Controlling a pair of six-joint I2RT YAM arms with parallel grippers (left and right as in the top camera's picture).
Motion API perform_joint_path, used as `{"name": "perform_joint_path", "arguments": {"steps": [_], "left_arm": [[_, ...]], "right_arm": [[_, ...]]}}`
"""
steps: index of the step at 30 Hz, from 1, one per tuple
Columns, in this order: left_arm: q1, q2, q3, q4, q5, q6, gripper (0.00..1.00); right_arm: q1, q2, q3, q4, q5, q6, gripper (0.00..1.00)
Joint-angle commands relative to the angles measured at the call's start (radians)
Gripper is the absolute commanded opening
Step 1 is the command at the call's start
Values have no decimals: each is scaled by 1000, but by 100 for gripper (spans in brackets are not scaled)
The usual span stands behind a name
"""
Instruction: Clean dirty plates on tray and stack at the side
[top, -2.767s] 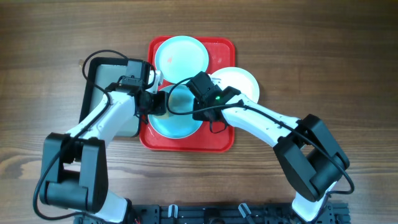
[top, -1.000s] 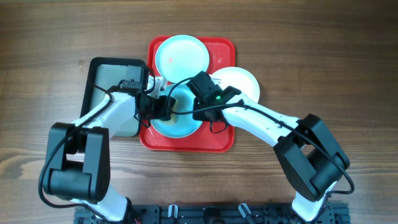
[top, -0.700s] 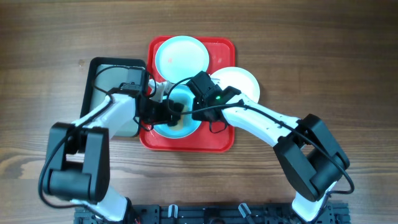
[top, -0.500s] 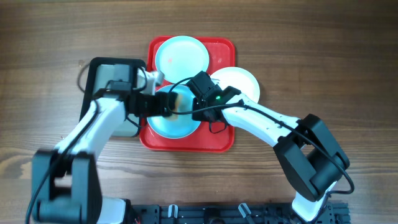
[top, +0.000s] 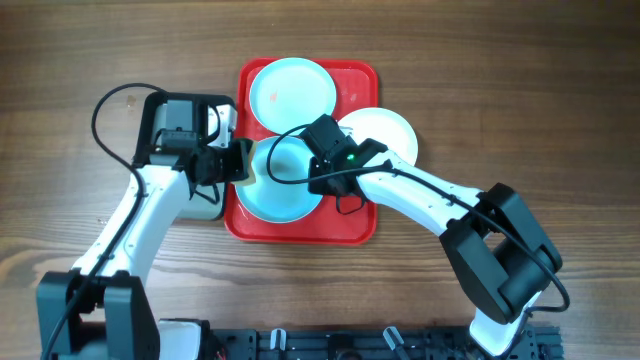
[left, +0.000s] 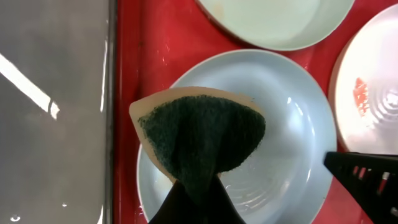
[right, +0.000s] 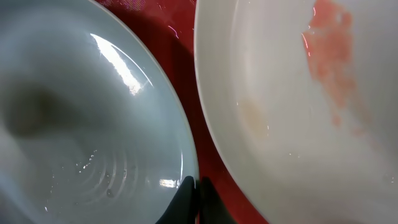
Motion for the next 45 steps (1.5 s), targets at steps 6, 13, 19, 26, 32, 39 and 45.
{"name": "perform_joint_path", "arguments": {"steps": [6,13,19,26,32,39,45], "left_arm": [[-65,96,-12,38,-23,-14,4],[-65,149,-12,73,-48,-14,4],[-65,167,-27,115,-77,-13,4],[-65,212,-56,159,-76,-13,4],[-70,224,-56,162,-6,-13,4],[-100,224,-56,165,46,-14,4],[-130,224,-56,180,46,-14,4]], "right_arm": [[4,-13,6,5,-16,-4,4],[4,-13,6,5,-16,-4,4],[4,-13,6,5,-16,-4,4],[4,-13,6,6,-16,-4,4],[4,-13,6,9,-16,-4,4],[4,-13,6,9,-19,-4,4],[4,-13,6,9,-20,-3,4]]}}
